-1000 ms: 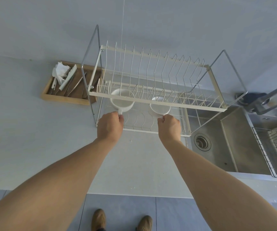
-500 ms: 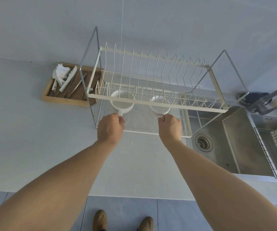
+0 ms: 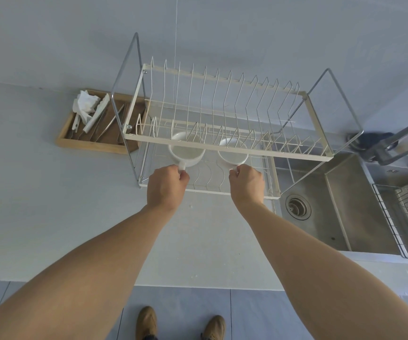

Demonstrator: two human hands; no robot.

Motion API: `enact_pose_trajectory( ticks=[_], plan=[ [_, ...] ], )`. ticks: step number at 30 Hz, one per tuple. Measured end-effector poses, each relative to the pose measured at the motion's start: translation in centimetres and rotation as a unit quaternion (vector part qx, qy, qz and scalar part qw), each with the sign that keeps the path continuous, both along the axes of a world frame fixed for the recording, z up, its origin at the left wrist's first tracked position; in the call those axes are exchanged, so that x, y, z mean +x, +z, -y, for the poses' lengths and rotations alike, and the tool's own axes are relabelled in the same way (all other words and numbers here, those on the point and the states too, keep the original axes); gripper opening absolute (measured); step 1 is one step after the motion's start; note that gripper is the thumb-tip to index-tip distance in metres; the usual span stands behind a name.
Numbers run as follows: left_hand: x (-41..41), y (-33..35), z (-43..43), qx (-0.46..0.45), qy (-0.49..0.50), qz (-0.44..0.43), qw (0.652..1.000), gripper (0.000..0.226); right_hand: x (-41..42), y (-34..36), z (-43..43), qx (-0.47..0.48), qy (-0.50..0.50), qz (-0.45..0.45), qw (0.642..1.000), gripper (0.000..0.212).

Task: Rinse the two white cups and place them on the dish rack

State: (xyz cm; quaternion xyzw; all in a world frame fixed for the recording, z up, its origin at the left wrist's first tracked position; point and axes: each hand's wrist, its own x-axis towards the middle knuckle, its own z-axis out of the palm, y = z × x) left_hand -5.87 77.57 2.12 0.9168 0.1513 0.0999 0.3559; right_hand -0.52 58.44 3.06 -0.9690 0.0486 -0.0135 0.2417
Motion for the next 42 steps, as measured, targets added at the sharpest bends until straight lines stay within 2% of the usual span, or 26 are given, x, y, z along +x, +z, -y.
enact_pose_trajectory(
  ticks=[8, 22, 37, 42],
  plan=[
    [0.12, -0.06, 0.02, 0.003, -0.012, -0.001, 1.000, 0.039, -0.11, -0.04, 0.07, 0.011, 0.000, -0.006, 1.000, 0.033],
    [0.22, -0.32, 0.29, 0.001, -0.011, -0.004, 1.000, 0.037, -0.31, 0.05, -0.03, 0.017, 0.001, -0.005, 1.000, 0.041],
    [0.81, -0.25, 0.45, 0.003, -0.018, -0.013, 1.000, 0.035, -0.39, 0.14, -0.08, 0.033, -0.006, -0.014, 0.999, 0.033],
    [0.67, -0.18, 0.43, -0.010, -0.010, -0.017, 1.000, 0.034, -0.50, 0.23, 0.00, 0.024, -0.001, -0.009, 1.000, 0.043]
  ],
)
